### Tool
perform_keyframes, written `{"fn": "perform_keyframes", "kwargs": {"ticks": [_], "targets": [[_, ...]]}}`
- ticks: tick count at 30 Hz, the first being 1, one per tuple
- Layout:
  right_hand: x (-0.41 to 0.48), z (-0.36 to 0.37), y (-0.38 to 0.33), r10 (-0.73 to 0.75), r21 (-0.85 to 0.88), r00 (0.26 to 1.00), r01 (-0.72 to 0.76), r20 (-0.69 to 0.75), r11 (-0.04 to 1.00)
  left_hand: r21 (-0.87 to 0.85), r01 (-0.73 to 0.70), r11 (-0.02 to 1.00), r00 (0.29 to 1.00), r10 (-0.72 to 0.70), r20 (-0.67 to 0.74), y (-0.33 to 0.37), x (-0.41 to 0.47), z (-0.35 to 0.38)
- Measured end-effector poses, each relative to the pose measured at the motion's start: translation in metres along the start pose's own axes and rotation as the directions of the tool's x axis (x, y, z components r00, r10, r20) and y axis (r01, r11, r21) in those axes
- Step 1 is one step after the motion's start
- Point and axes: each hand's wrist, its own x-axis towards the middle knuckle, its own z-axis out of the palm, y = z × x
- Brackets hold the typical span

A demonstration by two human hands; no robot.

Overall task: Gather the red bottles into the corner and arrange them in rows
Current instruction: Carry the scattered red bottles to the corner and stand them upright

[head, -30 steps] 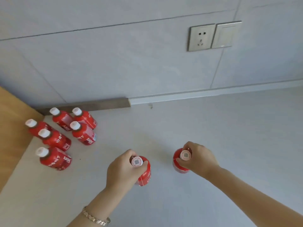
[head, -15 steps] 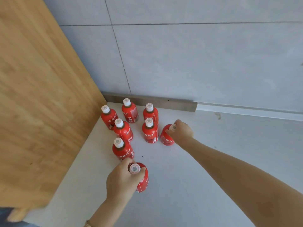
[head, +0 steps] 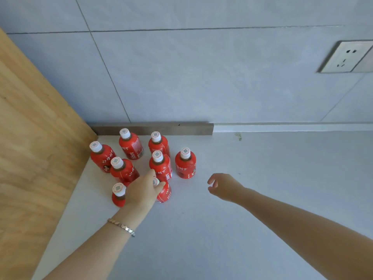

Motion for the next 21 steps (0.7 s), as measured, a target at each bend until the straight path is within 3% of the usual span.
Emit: {"fn": "perform_keyframes", "kwargs": {"ticks": [2,5,7,9,11,13,16,21], "targets": [[-0.013,-0.003,0.017,0.012,-0.06,0.999,-0.009,0.044,0.998,0.168,-0.054,0.984,0.998,0.047,0.042,0.007,0.004,-0.003],[-0.027,-0.01,0.041,0.035,-0.109,0.998,-0.03,0.049,0.994,0.492,-0.129,0.861,0.99,0.086,0.109,0.032,0.002,-0.007],[-0.038,-0.018,0.057,0.055,-0.082,0.998,-0.053,0.021,0.995,0.539,-0.205,0.817,0.979,0.168,0.116,0.06,-0.003,-0.008],[-0.052,-0.026,0.074,0.085,-0.029,0.996,-0.085,-0.009,0.996,0.467,-0.305,0.83,0.951,0.239,0.196,0.094,-0.007,0.001],[-0.072,-0.036,0.099,0.124,0.033,0.992,-0.123,-0.034,0.992,0.288,-0.353,0.89,0.904,0.245,0.35,0.133,-0.009,0.021],[-0.099,-0.047,0.132,0.183,0.111,0.982,-0.176,-0.055,0.978,0.14,-0.405,0.903,0.804,0.279,0.525,0.177,-0.017,0.046],[-0.149,-0.064,0.196,0.305,0.198,0.948,-0.283,-0.09,0.938,0.058,-0.562,0.825,0.64,0.389,0.663,0.25,-0.041,0.088],[-0.271,-0.082,0.321,0.535,0.313,0.835,-0.477,-0.132,0.821,-0.021,-0.743,0.67,0.44,0.511,0.738,0.383,-0.121,0.146]]}}
